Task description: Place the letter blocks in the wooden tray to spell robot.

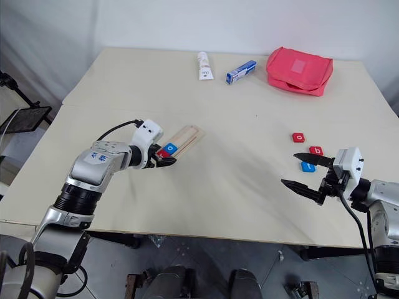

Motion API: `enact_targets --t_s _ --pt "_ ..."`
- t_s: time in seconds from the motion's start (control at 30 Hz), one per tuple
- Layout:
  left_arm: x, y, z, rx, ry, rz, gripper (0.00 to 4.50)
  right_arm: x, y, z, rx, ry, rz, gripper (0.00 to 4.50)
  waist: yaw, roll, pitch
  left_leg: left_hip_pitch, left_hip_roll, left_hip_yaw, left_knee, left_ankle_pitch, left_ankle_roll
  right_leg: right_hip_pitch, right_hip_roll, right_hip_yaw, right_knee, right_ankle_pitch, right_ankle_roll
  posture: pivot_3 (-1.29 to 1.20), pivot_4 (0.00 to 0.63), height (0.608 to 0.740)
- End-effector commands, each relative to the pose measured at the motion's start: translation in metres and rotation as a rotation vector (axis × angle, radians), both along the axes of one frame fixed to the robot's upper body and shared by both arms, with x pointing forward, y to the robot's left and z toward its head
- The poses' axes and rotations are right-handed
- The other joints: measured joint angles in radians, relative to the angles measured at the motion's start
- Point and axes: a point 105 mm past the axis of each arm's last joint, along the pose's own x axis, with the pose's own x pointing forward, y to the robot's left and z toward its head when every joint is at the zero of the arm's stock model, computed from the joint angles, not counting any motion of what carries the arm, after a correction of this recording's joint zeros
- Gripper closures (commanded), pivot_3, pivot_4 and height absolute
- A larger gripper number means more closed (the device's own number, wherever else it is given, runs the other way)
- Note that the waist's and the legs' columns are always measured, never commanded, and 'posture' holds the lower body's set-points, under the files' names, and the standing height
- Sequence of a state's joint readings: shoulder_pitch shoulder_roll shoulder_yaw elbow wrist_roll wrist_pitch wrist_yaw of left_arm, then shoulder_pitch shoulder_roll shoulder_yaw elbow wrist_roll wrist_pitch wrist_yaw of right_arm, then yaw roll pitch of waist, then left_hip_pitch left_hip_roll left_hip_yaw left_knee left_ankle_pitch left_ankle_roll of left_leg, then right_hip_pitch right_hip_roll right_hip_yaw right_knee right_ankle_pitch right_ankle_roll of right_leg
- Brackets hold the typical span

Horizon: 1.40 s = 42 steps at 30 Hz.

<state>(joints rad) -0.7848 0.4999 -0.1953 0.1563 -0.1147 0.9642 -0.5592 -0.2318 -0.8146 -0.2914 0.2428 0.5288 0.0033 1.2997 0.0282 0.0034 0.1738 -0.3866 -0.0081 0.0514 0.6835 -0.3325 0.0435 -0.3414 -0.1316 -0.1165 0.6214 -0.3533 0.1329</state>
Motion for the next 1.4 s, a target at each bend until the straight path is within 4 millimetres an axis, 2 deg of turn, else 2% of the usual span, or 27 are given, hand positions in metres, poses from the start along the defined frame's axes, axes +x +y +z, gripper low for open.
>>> enact_targets --t_s 0.03,0.23,0.3,0.4,0.5,0.7,0.83,1.13,1.23,1.4 --pt "0.000 -0.006 -0.009 0.008 0.018 -0.026 1.09 0.000 -0.005 0.015 -0.014 -0.047 -0.019 0.00 0.001 0.000 0.000 0.000 0.000 0.000 0.000 0.000 0.000 0.000 0.000 0.000 0.000 0.000 0.000 0.00 0.150 0.740" --pt "0.003 -0.019 0.009 0.081 -0.095 -0.190 1.09 0.000 -0.006 0.016 -0.017 -0.047 -0.027 0.00 0.006 0.000 0.000 0.000 -0.001 0.000 0.001 0.000 0.000 0.000 0.000 0.000 0.000 0.000 0.000 0.00 0.150 0.740" --pt "0.002 -0.027 0.023 0.044 -0.139 -0.235 1.09 0.001 -0.006 0.016 -0.018 -0.046 -0.029 0.00 0.005 0.000 0.000 -0.001 -0.001 -0.001 0.000 0.000 0.000 0.000 0.000 0.000 0.000 0.000 0.000 0.00 0.150 0.740" --pt "-0.014 -0.045 0.032 0.035 -0.168 -0.395 1.09 0.001 -0.007 0.016 -0.019 -0.048 -0.032 0.00 0.000 -0.001 0.000 -0.003 -0.001 -0.001 0.000 0.000 0.000 -0.002 0.000 -0.001 0.000 0.000 0.000 0.00 0.150 0.740" --pt "-0.028 -0.059 0.030 0.058 -0.158 -0.531 1.09 -0.001 -0.007 0.017 -0.017 -0.053 -0.029 0.00 -0.002 -0.001 0.000 -0.003 -0.001 -0.001 0.000 0.000 0.000 -0.002 0.000 -0.002 0.000 0.000 0.000 0.00 0.150 0.740" --pt "-0.041 -0.088 0.026 0.077 -0.128 -0.695 1.09 -0.008 -0.011 0.016 -0.019 -0.067 -0.031 0.00 0.002 -0.001 0.000 -0.003 -0.001 -0.001 0.000 0.000 0.000 -0.002 0.000 -0.002 0.000 0.000 0.000 0.00 0.150 0.740" --pt "-0.054 -0.106 0.016 0.126 -0.094 -0.823 1.09 -0.017 -0.014 0.013 -0.015 -0.074 -0.063 0.00 0.002 -0.001 0.001 -0.003 -0.001 -0.002 0.000 0.000 0.000 -0.002 0.000 -0.002 0.000 0.000 0.000 0.00 0.150 0.740" --pt "-0.053 -0.130 0.005 0.200 -0.102 -0.905 1.09 -0.053 -0.025 -0.001 -0.046 -0.022 -0.075 0.00 0.002 -0.001 0.001 -0.003 -0.001 -0.001 0.000 0.000 0.001 -0.001 0.000 -0.002 -0.001 0.000 0.000 0.00 0.150 0.740" --pt "-0.052 -0.131 0.004 0.209 -0.106 -0.908 1.09 -0.056 -0.026 -0.002 -0.051 -0.015 -0.073 0.00 0.000 -0.001 0.001 -0.003 -0.001 -0.001 0.000 0.000 0.001 -0.001 0.000 -0.002 -0.001 0.000 0.000 0.00 0.150 0.740" --pt "-0.044 -0.145 0.002 0.261 -0.154 -0.926 1.09 -0.063 -0.033 -0.005 -0.061 -0.016 -0.122 0.00 0.003 -0.001 0.001 -0.002 -0.001 -0.001 0.000 0.000 0.001 -0.001 0.000 -0.002 -0.001 0.000 0.000 0.00 0.150 0.740"
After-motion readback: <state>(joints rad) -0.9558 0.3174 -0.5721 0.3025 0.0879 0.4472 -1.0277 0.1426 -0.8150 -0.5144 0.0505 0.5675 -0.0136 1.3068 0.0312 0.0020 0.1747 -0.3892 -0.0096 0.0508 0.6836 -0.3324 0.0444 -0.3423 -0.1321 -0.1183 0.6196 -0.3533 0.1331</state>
